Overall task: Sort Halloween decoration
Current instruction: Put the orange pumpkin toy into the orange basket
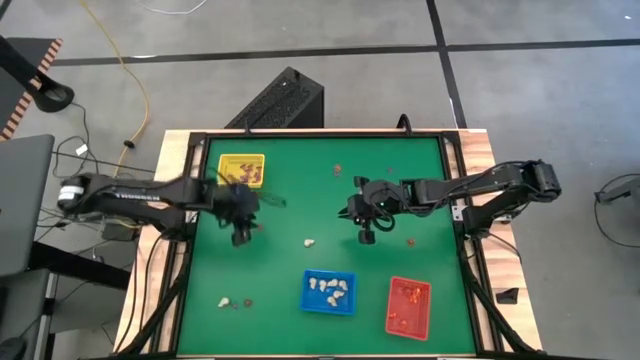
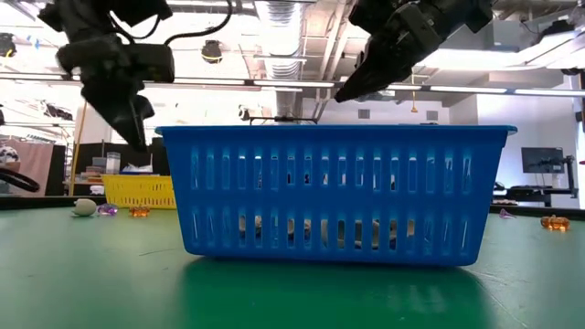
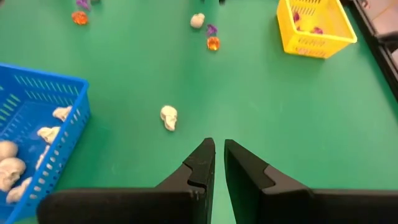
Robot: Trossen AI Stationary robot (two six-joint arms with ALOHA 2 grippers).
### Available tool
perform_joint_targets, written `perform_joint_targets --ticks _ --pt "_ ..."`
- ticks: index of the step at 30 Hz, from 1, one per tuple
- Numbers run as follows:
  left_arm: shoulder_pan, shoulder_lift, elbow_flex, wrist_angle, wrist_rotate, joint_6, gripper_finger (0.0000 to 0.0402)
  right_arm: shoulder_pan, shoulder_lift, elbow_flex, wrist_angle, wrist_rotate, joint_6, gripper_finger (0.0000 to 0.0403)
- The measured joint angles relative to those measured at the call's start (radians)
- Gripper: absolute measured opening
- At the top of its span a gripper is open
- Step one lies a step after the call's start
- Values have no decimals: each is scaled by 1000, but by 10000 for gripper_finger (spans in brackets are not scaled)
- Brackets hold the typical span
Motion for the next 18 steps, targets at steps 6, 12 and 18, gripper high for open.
perform_joint_targets --ticks 6,12,18 --pt "-151 122 0 58 -238 60 148 -1 0 0 39 -1 -2 68" --pt "-99 269 0 75 -191 93 185 -1 0 0 38 -1 -2 68" --pt "-62 365 0 127 -162 140 198 -1 0 0 32 -2 -2 68"
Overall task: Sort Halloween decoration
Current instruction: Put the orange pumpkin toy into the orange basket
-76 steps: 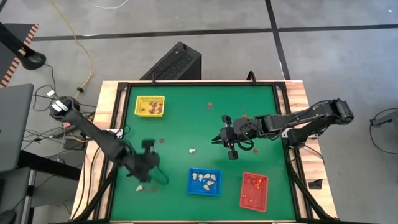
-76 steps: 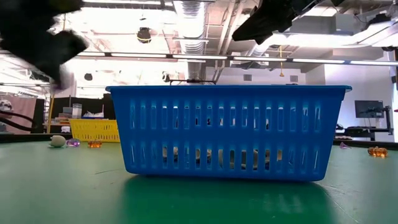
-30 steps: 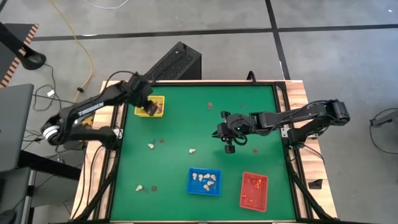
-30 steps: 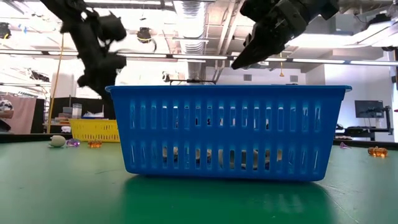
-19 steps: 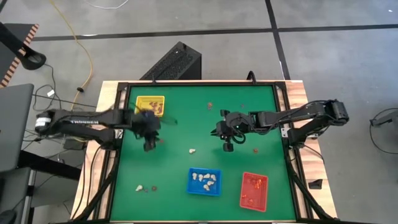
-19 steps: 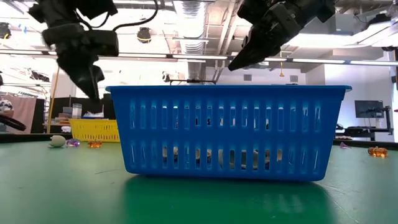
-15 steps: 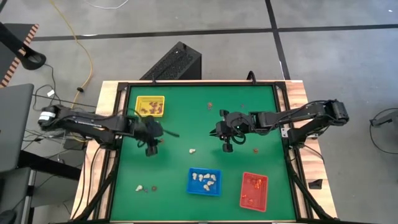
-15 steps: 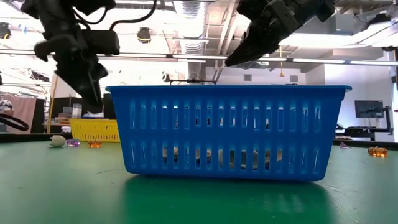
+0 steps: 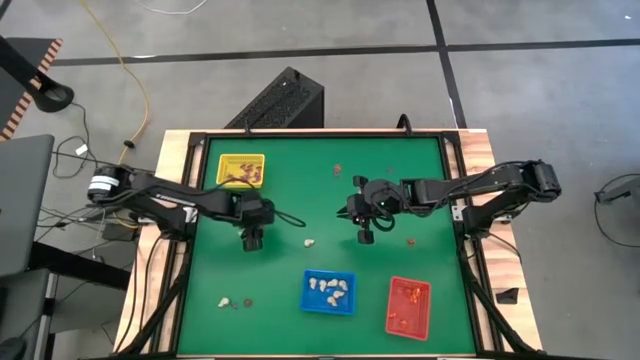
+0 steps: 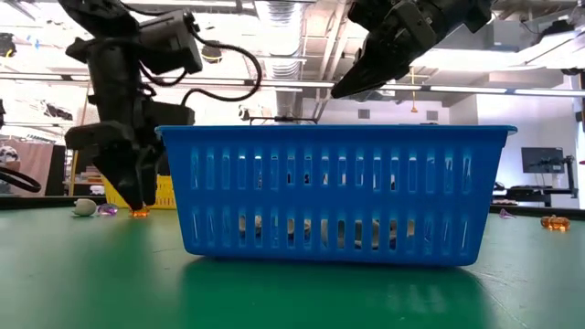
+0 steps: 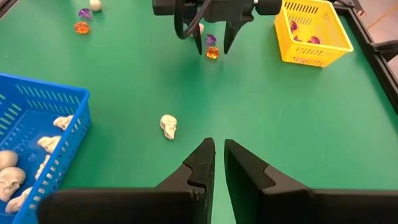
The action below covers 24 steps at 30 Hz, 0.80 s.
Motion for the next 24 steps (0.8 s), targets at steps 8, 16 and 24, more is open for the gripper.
perform_joint_targets --ticks 8,16,24 --pt "6 72 5 2 25 14 188 0 0 0 -18 -1 0 68" --pt "6 74 3 -11 54 26 110 0 0 0 -18 -2 0 68" --pt "6 69 26 -42 51 25 66 1 -3 0 -40 -2 2 68"
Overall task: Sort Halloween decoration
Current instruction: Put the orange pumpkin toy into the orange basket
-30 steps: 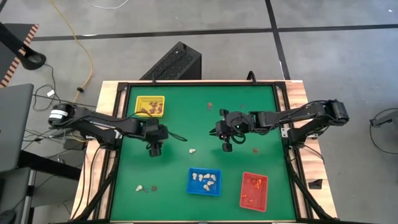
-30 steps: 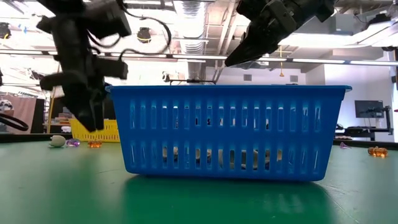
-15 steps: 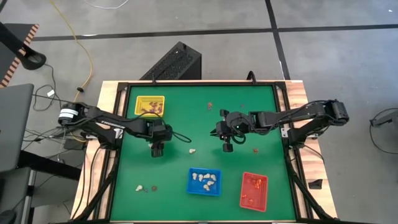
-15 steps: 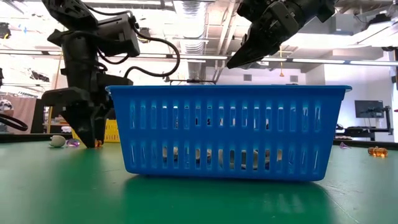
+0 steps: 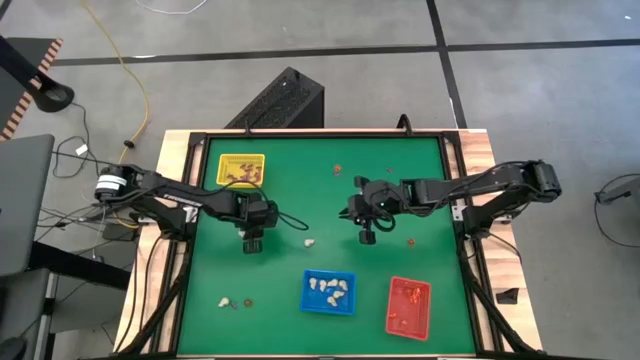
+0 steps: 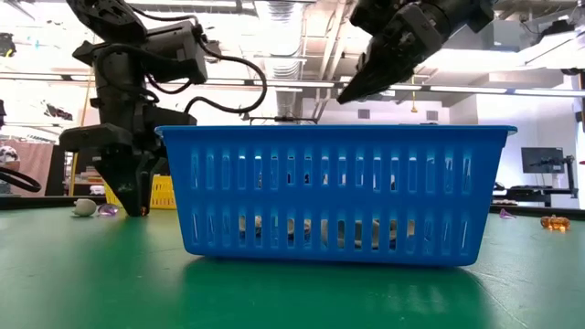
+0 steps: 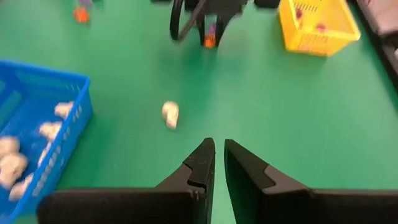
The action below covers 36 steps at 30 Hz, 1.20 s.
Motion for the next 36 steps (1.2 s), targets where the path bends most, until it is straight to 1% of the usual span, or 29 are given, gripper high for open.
perform_joint_targets --ticks 3,4,7,10,13,16,17,19,21,24,27,32,34,36 --pt "-2 -21 32 -9 33 -4 86 4 -19 0 -73 0 10 68" --pt "-6 -33 48 13 48 -8 92 4 -29 0 -105 1 19 68" --pt "-38 -60 68 175 103 -45 95 4 -68 0 -190 1 63 68" --pt "-100 -51 67 471 142 -83 82 4 -109 0 -250 1 101 68" --pt "-184 19 69 832 127 -56 71 4 -147 0 -277 2 140 68" --pt "-248 146 84 1179 109 -4 70 13 -182 0 -304 25 189 68" --pt "-263 195 104 1264 109 5 73 21 -191 -1 -312 50 208 68" --pt "-282 303 176 1352 129 12 78 40 -216 -1 -321 116 246 68" --pt "-294 415 278 1358 163 12 81 67 -239 -1 -344 188 278 68" --pt "-299 578 470 1352 229 15 82 112 -277 -1 -387 275 327 68" --pt "-298 710 680 1287 274 16 83 166 -322 0 -448 336 397 68" --pt "-297 914 1045 1030 306 60 83 266 -386 0 -608 446 567 68" --pt "-297 986 1190 896 307 86 84 309 -402 0 -669 501 635 68" --pt "-297 1051 1314 797 304 101 84 345 -408 0 -729 546 687 68"
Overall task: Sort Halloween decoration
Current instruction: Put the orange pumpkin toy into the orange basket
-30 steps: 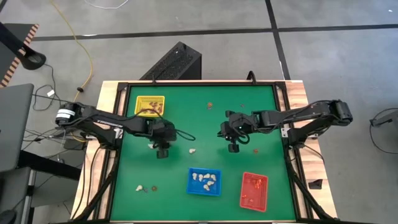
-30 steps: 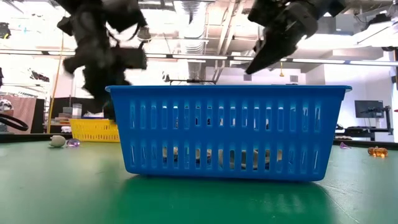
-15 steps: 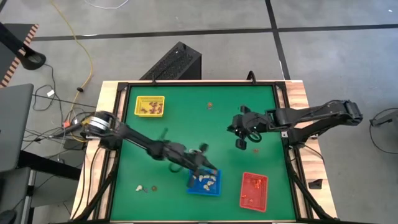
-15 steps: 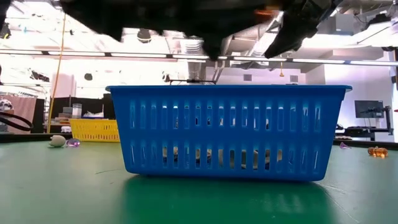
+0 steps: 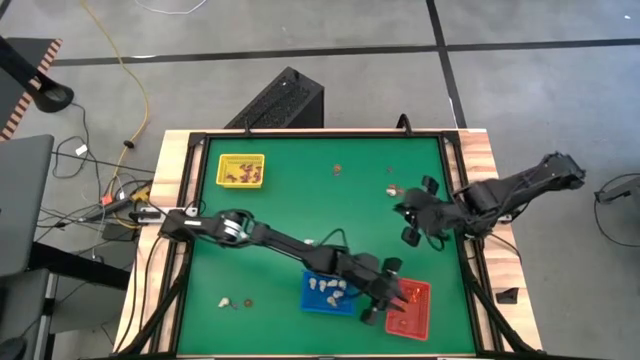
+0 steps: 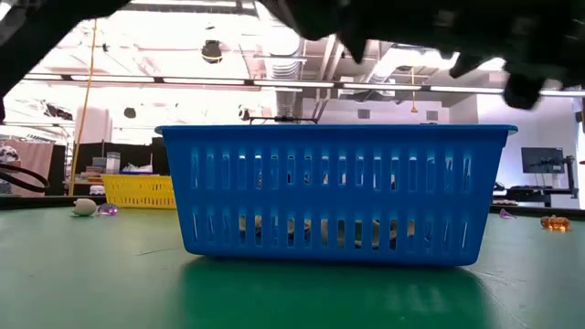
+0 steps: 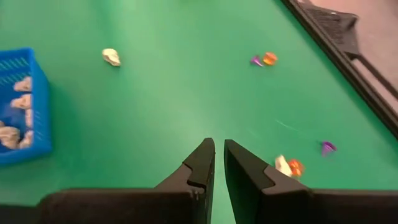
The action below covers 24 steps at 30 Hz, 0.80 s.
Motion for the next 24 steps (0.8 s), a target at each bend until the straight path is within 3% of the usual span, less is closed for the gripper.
perform_joint_targets --ticks 3,7,12,18,20,24 --pt "1 74 131 -96 12 1 84 38 0 0 -55 33 51 68" --pt "2 95 190 -196 23 26 95 74 14 0 -98 28 117 68" --pt "2 88 230 -292 16 85 144 111 38 0 -164 -37 255 68" --pt "9 -40 267 -587 31 198 184 125 79 0 -296 -180 426 68" --pt "10 -128 265 -723 -13 239 185 119 92 0 -307 -191 430 68" --pt "19 -273 269 -1127 -239 307 173 87 125 0 -301 -168 345 68"
